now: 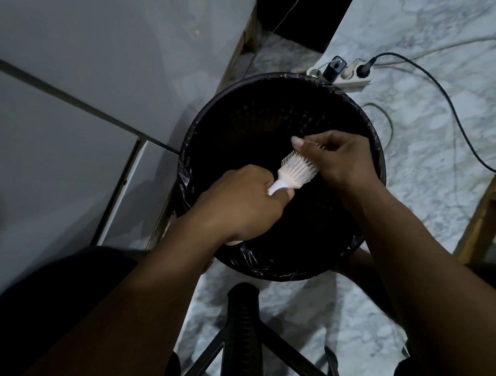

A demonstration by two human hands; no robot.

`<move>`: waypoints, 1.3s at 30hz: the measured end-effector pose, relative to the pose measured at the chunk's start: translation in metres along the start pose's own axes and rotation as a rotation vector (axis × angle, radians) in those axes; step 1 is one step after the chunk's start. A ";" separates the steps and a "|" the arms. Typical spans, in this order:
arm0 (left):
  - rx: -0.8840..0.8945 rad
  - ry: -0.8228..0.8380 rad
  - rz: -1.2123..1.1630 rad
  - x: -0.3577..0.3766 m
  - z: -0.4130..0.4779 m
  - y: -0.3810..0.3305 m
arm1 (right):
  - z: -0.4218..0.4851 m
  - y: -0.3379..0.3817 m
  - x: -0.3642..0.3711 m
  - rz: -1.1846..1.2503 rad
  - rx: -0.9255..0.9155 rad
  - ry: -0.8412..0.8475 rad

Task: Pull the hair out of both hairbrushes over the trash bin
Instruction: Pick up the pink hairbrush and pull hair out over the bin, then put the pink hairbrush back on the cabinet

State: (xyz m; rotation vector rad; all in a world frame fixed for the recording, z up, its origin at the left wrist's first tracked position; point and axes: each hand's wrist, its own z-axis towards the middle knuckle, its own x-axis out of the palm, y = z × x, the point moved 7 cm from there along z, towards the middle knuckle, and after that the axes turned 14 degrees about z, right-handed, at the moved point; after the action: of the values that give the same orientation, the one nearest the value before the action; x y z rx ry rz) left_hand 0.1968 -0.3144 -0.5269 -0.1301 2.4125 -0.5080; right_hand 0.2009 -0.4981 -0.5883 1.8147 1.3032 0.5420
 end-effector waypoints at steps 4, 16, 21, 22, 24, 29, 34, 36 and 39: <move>0.022 0.022 -0.021 0.000 -0.001 -0.001 | 0.004 -0.007 -0.009 -0.012 0.015 -0.129; -0.039 -0.237 -0.010 -0.006 -0.022 0.014 | -0.027 0.007 -0.017 -0.261 0.076 -0.179; -0.089 -0.326 -0.068 -0.017 -0.046 0.018 | -0.071 0.039 0.002 -0.290 0.134 0.122; -0.086 -0.334 -0.079 -0.023 -0.054 0.015 | -0.079 0.052 0.000 -0.365 0.099 0.138; -0.087 -0.369 -0.089 -0.038 -0.074 0.008 | -0.099 0.083 -0.008 -0.471 0.053 0.177; -0.081 -0.504 -0.045 -0.086 -0.134 -0.023 | -0.151 0.173 -0.020 -0.607 -0.141 0.229; -0.004 -0.696 -0.006 -0.151 -0.212 -0.065 | -0.230 0.271 -0.020 -0.656 -0.339 0.225; 0.014 -0.773 0.009 -0.179 -0.245 -0.078 | -0.265 0.309 -0.017 -0.675 -0.430 0.218; 0.037 -0.890 0.031 -0.218 -0.296 -0.091 | -0.310 0.359 -0.010 -0.678 -0.564 0.184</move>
State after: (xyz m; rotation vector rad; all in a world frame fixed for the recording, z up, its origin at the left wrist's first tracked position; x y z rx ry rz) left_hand 0.1771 -0.2538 -0.1535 -0.2423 1.5318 -0.3688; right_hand 0.1741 -0.4401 -0.1182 0.8115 1.5826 0.6165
